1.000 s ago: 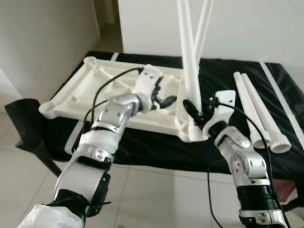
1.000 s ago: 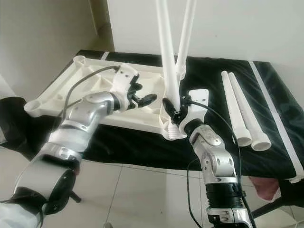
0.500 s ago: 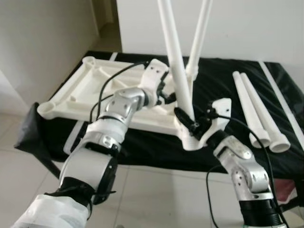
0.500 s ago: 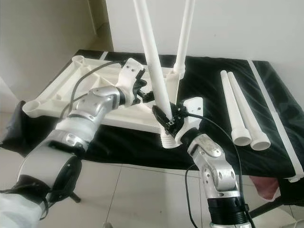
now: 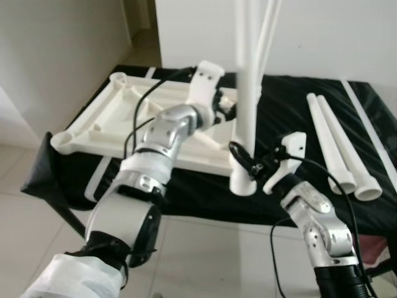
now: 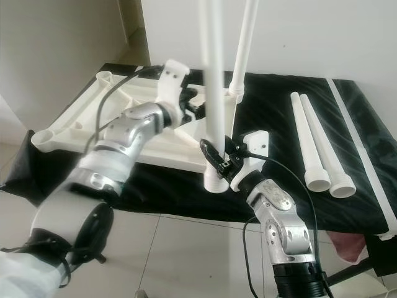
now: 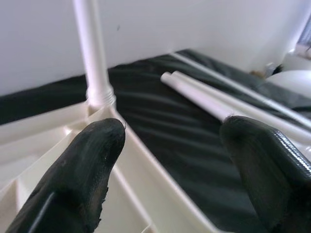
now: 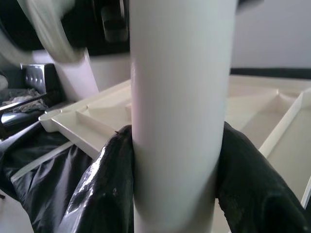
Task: Building children table
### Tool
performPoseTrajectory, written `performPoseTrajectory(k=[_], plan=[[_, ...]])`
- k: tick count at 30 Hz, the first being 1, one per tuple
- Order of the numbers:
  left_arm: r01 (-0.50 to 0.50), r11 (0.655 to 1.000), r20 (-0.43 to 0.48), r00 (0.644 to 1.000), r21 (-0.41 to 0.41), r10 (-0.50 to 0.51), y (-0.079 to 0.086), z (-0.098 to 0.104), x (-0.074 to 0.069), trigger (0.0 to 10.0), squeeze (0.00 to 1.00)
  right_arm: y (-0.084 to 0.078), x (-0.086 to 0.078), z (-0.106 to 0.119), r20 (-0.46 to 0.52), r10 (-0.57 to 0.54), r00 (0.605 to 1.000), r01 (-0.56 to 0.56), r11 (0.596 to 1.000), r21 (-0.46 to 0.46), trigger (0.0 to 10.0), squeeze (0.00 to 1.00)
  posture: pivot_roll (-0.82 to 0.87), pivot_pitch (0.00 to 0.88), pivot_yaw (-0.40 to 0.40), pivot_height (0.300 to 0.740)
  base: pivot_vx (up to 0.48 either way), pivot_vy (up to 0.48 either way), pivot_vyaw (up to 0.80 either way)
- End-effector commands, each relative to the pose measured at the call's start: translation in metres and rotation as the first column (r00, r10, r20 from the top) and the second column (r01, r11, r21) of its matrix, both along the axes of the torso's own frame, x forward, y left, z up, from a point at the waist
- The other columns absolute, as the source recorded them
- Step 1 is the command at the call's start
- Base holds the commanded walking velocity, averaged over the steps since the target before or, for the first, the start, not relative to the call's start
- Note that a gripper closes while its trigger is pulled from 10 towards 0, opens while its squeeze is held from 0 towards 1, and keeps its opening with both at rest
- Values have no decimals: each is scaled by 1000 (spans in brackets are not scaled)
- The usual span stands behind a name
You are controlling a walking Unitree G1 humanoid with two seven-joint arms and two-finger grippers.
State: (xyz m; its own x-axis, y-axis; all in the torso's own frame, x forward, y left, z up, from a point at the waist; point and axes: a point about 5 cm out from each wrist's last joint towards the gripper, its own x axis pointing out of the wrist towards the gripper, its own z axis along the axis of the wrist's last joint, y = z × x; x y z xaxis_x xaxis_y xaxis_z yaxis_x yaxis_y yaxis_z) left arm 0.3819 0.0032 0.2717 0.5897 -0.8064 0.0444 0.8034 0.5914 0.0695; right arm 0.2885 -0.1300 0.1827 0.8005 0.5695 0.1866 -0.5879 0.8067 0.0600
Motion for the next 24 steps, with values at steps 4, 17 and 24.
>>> performPoseTrajectory(k=[4, 17, 24], plan=[[131, 991, 66, 989, -27, -130, -29, 24, -16, 10000, 0, 14, 5, -8, -40, 53, 998, -55, 998, -35, 10000, 0, -2, 10, 6, 740, 0, 0, 0], [106, 994, 73, 992, -35, -103, -25, 26, -14, 10000, 0, 14, 7, 1, 14, 47, 999, -47, 999, -20, 10000, 0, -9, 0, 9, 740, 0, 0, 0], [22, 1000, 101, 995, 6, -23, -6, 22, -4, 10000, 0, 3, 4, 8, 40, 9, 999, -10, 1000, 20, 10000, 0, -10, 0, 12, 740, 0, 0, 0]])
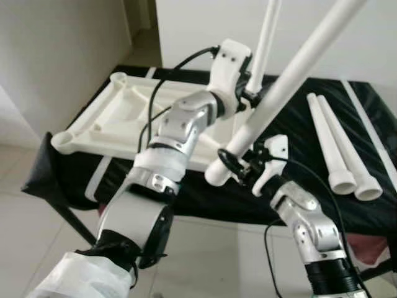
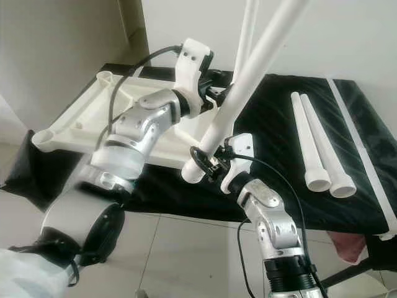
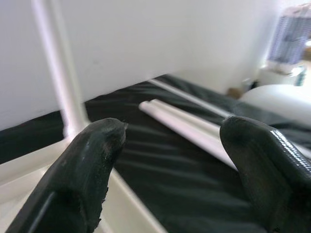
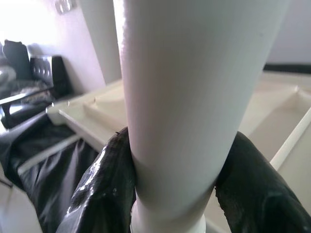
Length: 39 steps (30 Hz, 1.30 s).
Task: Building children table
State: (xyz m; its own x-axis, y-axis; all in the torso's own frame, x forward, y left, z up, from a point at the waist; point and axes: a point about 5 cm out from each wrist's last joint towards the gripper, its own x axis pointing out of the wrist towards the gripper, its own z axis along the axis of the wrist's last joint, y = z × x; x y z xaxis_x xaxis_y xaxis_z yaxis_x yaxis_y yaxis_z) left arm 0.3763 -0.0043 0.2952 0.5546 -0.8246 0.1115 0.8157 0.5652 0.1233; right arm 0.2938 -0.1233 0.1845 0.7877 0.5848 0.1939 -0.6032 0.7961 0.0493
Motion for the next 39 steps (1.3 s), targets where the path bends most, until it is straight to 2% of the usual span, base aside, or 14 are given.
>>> performPoseTrajectory(k=[1, 6, 8, 10, 14, 16, 17, 18, 19, 24, 28, 30, 34, 39], plan=[[-33, 999, 20, 999, 39, 32, 6, -3, 4, 10000, 0, -6, -2, 10, 35, -14, 999, 12, 999, 44, 10000, 0, -9, 0, 14, 740, 0, 0, 0], [-81, 995, 26, 996, 64, 80, 17, -7, 10, 10000, 0, -15, -2, 21, 61, -38, 997, 32, 996, 85, 10000, 0, -10, 0, 13, 740, 0, 0, 0], [-131, 986, 29, 991, 101, 129, 27, -16, 14, 10000, 0, -29, 2, 34, 90, -102, 991, 90, 987, 132, 10000, 0, -10, 3, 13, 740, 0, 0, 0], [-147, 982, 31, 989, 115, 144, 30, -21, 15, 10000, 0, -33, 4, 38, 101, -129, 987, 114, 984, 140, 10000, 0, -10, 6, 14, 740, 0, 0, 0], [-162, 978, 37, 987, 132, 158, 32, -27, 15, 10000, 0, -37, 6, 41, 112, -160, 981, 144, 980, 138, 10000, 0, -11, 8, 13, 740, 0, 0, 0], [-153, 981, 24, 988, 119, 151, 36, -31, 14, 10000, 0, -41, 10, 42, 122, -229, 966, 219, 971, 94, 10000, 0, -14, 11, 15, 740, 0, 0, 0], [-153, 981, 24, 988, 119, 151, 36, -31, 14, 10000, 0, -41, 10, 42, 122, -229, 966, 219, 971, 94, 10000, 0, -14, 11, 15, 740, 0, 0, 0], [-138, 984, 13, 990, 110, 137, 39, -33, 13, 10000, 0, -44, 12, 40, 118, -272, 955, 264, 961, 76, 1373, 0, -15, 12, 16, 740, 0, 0, 0], [-113, 989, 0, 994, 96, 113, 42, -35, 10, 10000, 0, -46, 14, 37, 97, -307, 947, 302, 951, 60, 0, 0, -14, 14, 16, 740, 0, 0, 0], [-51, 995, -14, 999, 90, 52, 45, -40, 3, 10000, 0, -46, 17, 30, 57, -344, 937, 344, 939, 10, 0, 0, -11, 19, 16, 740, 0, 0, 0], [8, 993, -34, 999, 114, -4, 46, -54, -9, 10000, 0, -36, 21, 23, 17, -359, 933, 360, 931, -65, 0, 0, -7, 22, 14, 740, 0, 0, 0], [19, 993, -59, 998, 117, -12, 46, -60, -13, 10000, 0, -31, 24, 20, -7, -361, 933, 359, 929, -95, 10000, 0, -3, 22, 16, 740, 0, 0, 0], [14, 994, -84, 996, 104, -5, 48, -66, -18, 10000, 0, -19, 29, 18, -53, -371, 927, 361, 923, -135, 10000, 0, 2, 23, 14, 740, 0, 0, 0], [11, 995, -102, 995, 94, -2, 48, -69, -22, 10000, 0, -12, 31, 14, -114, -366, 924, 353, 928, -120, 10000, 0, 4, 24, 14, 740, 0, 0, 0]])
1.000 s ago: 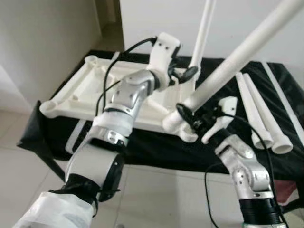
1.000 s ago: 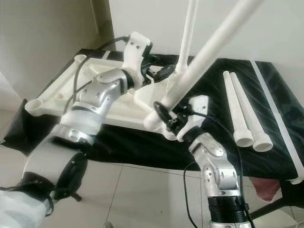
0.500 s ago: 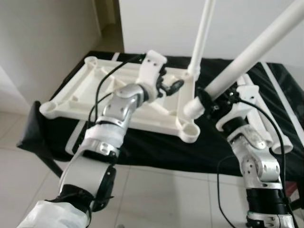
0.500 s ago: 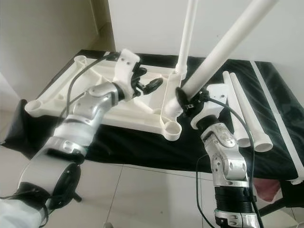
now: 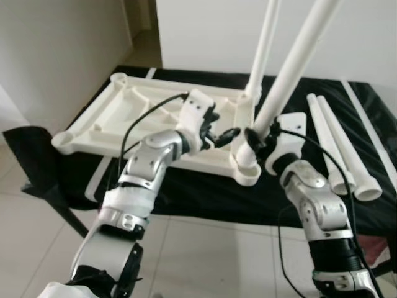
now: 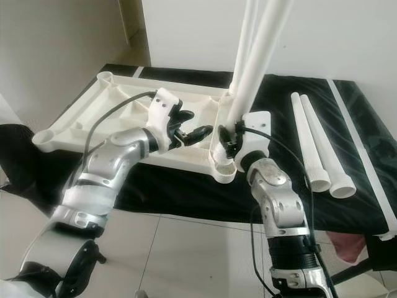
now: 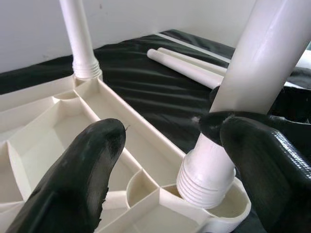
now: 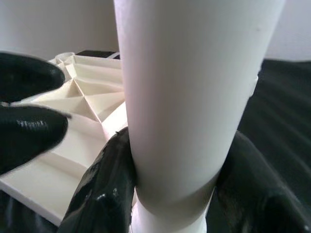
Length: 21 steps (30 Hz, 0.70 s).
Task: Building children table
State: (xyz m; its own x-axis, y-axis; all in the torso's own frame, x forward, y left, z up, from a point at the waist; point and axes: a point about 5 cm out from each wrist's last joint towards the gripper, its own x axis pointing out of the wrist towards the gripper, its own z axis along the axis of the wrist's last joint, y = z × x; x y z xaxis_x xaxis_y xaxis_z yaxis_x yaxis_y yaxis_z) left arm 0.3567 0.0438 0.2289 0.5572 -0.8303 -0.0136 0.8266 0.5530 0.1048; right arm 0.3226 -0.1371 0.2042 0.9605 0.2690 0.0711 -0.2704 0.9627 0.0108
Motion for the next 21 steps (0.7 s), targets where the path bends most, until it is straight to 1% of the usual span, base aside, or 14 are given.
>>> performPoseTrajectory(k=[1, 4, 6, 7, 8, 10, 11, 15, 17, 21], plan=[[-1, 1000, -22, 1000, -4, 1, 0, -3, -3, 10000, 0, 3, 3, -8, -55, -14, 998, 12, 1000, -24, 10000, 0, 8, 26, 10, 740, 0, 0, 0], [-15, 1000, -33, 999, -14, 14, 1, -4, -6, 10000, 0, 4, 5, -14, -93, -26, 995, 20, 998, -60, 10000, 0, 9, 28, 8, 740, 0, 0, 0], [-17, 1000, -35, 999, -14, 17, 2, -4, -7, 10000, 0, 5, 4, -15, -95, -24, 995, 18, 997, -70, 10000, 0, 9, 28, 8, 740, 0, 0, 0], [-20, 1000, -40, 999, -17, 19, 3, -5, -9, 10000, 0, 5, 2, -17, -103, -20, 994, 9, 995, -103, 10000, 0, 14, 30, 3, 740, 0, 0, 0], [-20, 1000, -40, 999, -17, 19, 3, -5, -9, 10000, 0, 5, 2, -17, -103, -20, 994, 9, 995, -103, 10000, 0, 14, 30, 3, 740, 0, 0, 0], [-22, 1000, -45, 999, -17, 21, 4, -6, -10, 10000, 0, 2, -2, -19, -102, -29, 994, 12, 987, -159, 10000, 0, 14, 33, 1, 740, 0, 0, 0], [-23, 1000, -50, 999, -19, 22, 5, -6, -12, 10000, 0, 1, -5, -20, -101, -37, 994, 19, 985, -172, 10000, 0, 11, 35, 0, 740, 0, 0, 0], [-22, 999, -58, 998, -22, 21, 5, -7, -13, 10000, 0, -1, -9, -21, -99, -44, 994, 24, 982, -187, 10000, 0, 9, 39, 2, 740, 0, 0, 0], [-21, 1000, -62, 998, -20, 20, 5, -7, -15, 10000, 0, -3, -15, -25, -104, -59, 993, 38, 981, -188, 10000, 0, 5, 44, 11, 740, 0, 0, 0], [-20, 1000, -64, 998, -20, 19, 4, -7, -16, 10000, 0, -5, -18, -26, -95, -69, 993, 51, 982, -182, 10000, 0, 5, 46, 11, 740, 0, 0, 0]])
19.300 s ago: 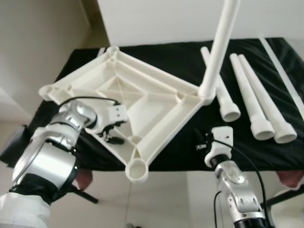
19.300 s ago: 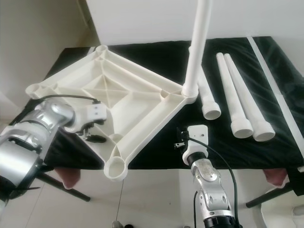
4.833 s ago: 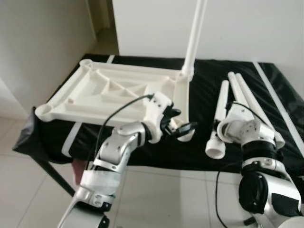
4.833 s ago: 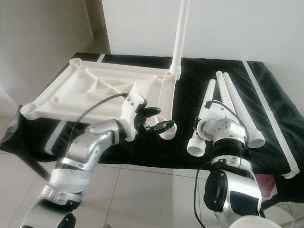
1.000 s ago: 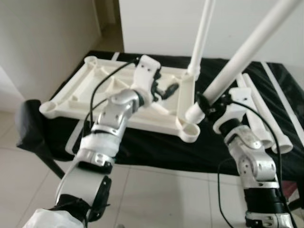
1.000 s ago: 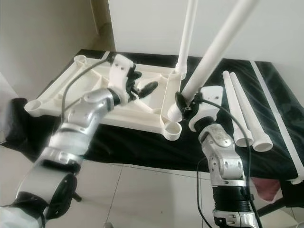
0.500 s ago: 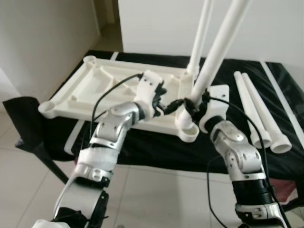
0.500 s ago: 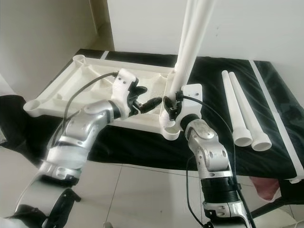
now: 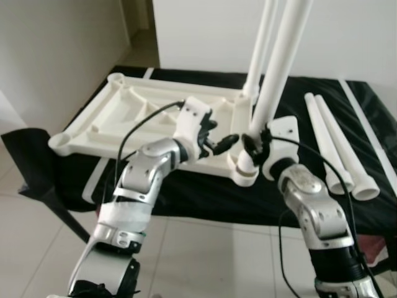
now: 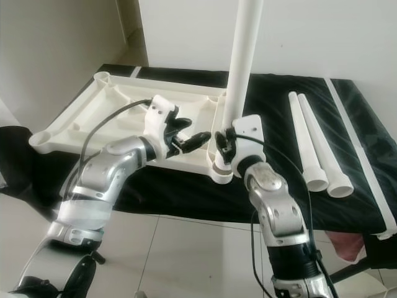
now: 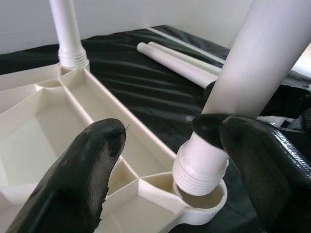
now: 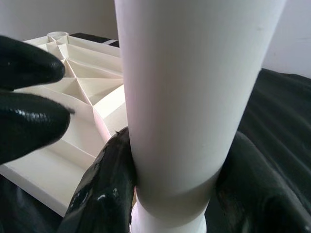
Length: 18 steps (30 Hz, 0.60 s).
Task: Building children table
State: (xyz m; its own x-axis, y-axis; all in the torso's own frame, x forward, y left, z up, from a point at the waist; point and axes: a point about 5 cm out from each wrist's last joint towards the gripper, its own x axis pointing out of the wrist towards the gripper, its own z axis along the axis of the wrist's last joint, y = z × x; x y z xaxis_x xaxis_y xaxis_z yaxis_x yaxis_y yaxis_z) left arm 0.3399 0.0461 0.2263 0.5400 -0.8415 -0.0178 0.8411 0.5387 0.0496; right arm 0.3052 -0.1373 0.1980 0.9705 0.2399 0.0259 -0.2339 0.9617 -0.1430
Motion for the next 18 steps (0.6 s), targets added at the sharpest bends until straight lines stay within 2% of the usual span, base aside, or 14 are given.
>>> performPoseTrajectory(k=[1, 10, 13, 16, 18], plan=[[-38, 999, -17, 999, 8, 39, 2, -4, 0, 10000, 0, -4, -3, -19, -85, -31, 996, 30, 1000, -10, 10000, 0, 4, 47, 15, 740, 0, 0, 0], [-19, 1000, -26, 999, 25, 20, 2, -5, -3, 10000, 0, 1, -10, -27, -95, -10, 995, 10, 1000, -6, 10000, 0, 4, 45, 22, 740, 0, 0, 0], [111, 989, -31, 994, 101, -109, 5, -17, -19, 10000, 0, 4, -15, -32, -99, 20, 995, -21, 1000, -9, 10000, 0, 5, 43, 21, 740, 0, 0, 0], [145, 980, -38, 989, 135, -142, 7, -23, -24, 10000, 0, 4, -17, -33, -100, 23, 995, -24, 1000, -12, 10000, 0, 2, 43, 22, 740, 0, 0, 0], [191, 962, -56, 981, 195, -183, 15, -35, -34, 10000, 0, 1, -18, -32, -90, 20, 996, -23, 999, -24, 10000, 0, 2, 41, 22, 740, 0, 0, 0]])
